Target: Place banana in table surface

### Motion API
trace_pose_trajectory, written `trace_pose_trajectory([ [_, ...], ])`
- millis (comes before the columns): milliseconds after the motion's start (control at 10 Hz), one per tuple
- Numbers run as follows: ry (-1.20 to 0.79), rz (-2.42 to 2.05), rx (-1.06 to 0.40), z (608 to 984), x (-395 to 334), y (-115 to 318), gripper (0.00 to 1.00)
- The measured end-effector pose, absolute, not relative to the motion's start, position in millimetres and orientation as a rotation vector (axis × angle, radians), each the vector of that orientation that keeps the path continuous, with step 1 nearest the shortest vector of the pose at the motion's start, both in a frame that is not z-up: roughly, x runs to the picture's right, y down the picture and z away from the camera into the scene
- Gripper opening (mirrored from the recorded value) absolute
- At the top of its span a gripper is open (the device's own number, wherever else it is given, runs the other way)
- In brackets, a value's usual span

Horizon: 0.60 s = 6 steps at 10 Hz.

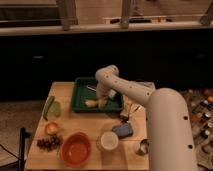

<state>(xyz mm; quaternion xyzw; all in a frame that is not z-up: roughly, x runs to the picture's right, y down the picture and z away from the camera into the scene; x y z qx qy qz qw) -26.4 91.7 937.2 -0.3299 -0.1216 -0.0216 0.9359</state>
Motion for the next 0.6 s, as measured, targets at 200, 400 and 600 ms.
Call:
trace_pose_trajectory([
  [200,-0.254,-0.044,-0.676,938.0,-26.5,91.7,0.21],
  [400,-0.256,-0.048,-0.673,936.7,-25.3,89.8,0.02],
  [600,-0.255,-0.053,-0.671,935.0,-24.6,88.5,0.0],
])
